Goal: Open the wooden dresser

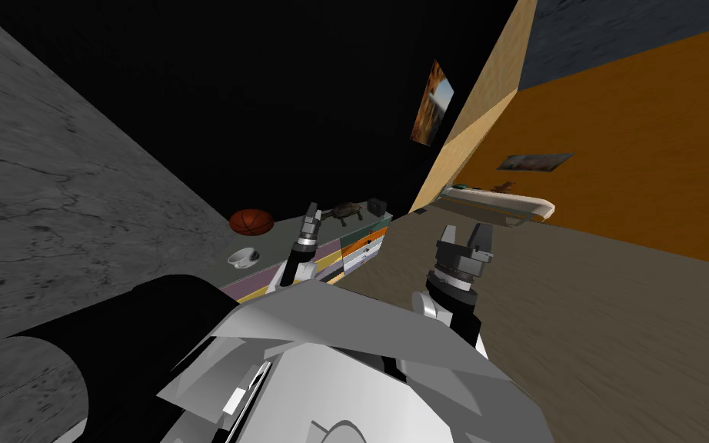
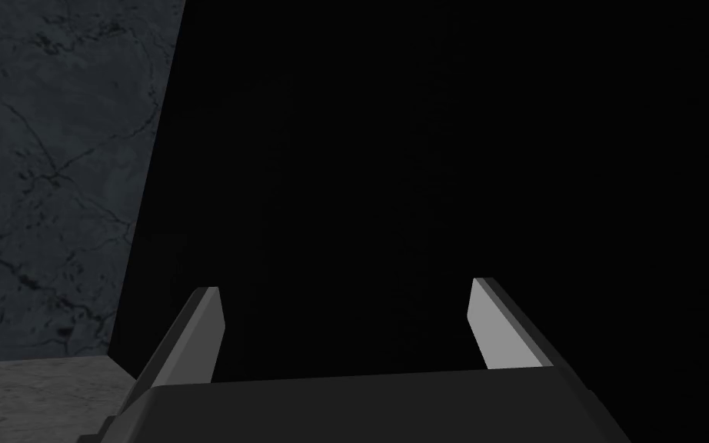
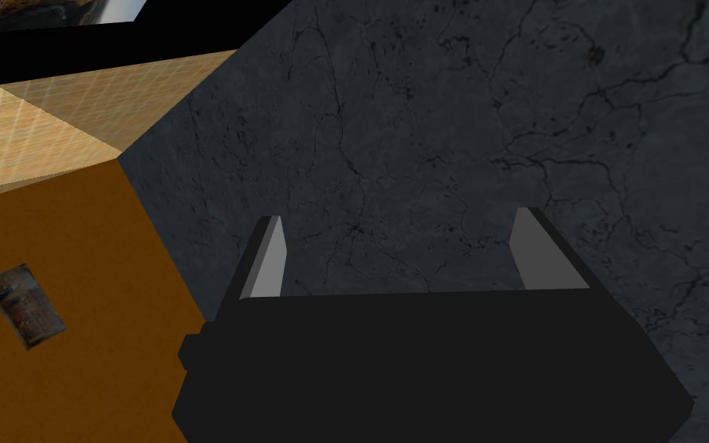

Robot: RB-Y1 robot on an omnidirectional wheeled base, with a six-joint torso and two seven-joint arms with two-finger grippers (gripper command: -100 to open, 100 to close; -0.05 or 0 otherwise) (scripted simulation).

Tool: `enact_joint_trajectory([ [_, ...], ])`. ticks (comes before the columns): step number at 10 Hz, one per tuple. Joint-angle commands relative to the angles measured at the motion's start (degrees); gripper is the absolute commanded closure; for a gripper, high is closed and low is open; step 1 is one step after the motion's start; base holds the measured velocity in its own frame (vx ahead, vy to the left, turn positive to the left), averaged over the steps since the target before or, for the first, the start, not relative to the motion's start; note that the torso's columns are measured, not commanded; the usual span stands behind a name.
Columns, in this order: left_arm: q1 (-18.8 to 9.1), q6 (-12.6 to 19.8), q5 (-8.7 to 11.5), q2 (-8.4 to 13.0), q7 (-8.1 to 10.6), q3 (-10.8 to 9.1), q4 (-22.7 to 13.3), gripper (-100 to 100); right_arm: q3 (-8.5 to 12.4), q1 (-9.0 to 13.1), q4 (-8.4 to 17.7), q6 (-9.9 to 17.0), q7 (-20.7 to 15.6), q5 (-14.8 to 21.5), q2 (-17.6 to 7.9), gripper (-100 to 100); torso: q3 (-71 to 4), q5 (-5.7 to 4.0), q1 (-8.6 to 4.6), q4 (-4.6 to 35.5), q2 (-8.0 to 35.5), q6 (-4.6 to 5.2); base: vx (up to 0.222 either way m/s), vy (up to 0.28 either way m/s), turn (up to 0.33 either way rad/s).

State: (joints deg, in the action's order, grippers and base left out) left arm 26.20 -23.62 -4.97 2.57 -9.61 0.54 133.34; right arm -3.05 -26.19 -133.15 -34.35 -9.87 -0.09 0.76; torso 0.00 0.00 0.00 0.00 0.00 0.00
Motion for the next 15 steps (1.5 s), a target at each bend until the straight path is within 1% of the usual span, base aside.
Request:
enact_joint_trajectory([
  [1, 0.0, 0.0, 0.0, 0.0, 0.0, 0.0, 0.0, 0, 0.0, 0.0, 0.0, 0.0, 0.0, 0.0, 0.0, 0, -4.7, 0.0, 0.0, 2.3, 2.3, 0.0, 0.0, 0.0, 0.0],
  [3, 0.0, 0.0, 0.0, 0.0, 0.0, 0.0, 0.0, 0, 0.0, 0.0, 0.0, 0.0, 0.0, 0.0, 0.0, 0, -20.1, 0.0, 0.0, 10.1, 10.0, 0.0, 0.0, 0.0, 0.0],
  [9, 0.0, 0.0, 0.0, 0.0, 0.0, 0.0, 0.0, 0, 0.0, 0.0, 0.0, 0.0, 0.0, 0.0, 0.0, 0, -70.7, 0.0, 0.0, 35.4, 35.4, 0.0, 0.0, 0.0, 0.0],
  [10, -0.3, 0.4, 0.1, 1.9, -0.02, -0.38, -0.9, -100, 0.0, 0.0, 0.0, 0.0, 0.0, 0.0, 0.0, 0, -79.2, 0.0, 0.0, 39.6, 39.6, 0.0, 0.047, -0.047, 0.041],
  [11, -0.4, 0.6, 0.1, 2.6, -0.04, -0.62, -1.5, -100, 0.0, 0.0, 0.0, 0.0, 0.0, 0.0, 0.0, 0, -83.2, -0.03, -0.13, 41.5, 41.4, 0.0, 0.079, -0.079, 0.043],
  [12, -0.9, 1.2, 0.3, 3.8, -0.08, -1.23, -3.1, -100, 0.0, 0.0, 0.0, 0.0, 0.0, 0.0, 0.0, 0, -84.4, -0.05, -0.18, 42.0, 41.9, 0.0, 0.092, -0.134, 0.074],
  [15, -1.7, 2.3, 0.6, 4.9, -0.15, -2.39, -6.0, -100, 0.0, 0.0, 0.0, 0.0, 0.0, 0.0, 0.0, 0, -84.6, -0.04, -0.12, 42.2, 42.2, 0.0, 0.129, -0.173, 0.062],
])
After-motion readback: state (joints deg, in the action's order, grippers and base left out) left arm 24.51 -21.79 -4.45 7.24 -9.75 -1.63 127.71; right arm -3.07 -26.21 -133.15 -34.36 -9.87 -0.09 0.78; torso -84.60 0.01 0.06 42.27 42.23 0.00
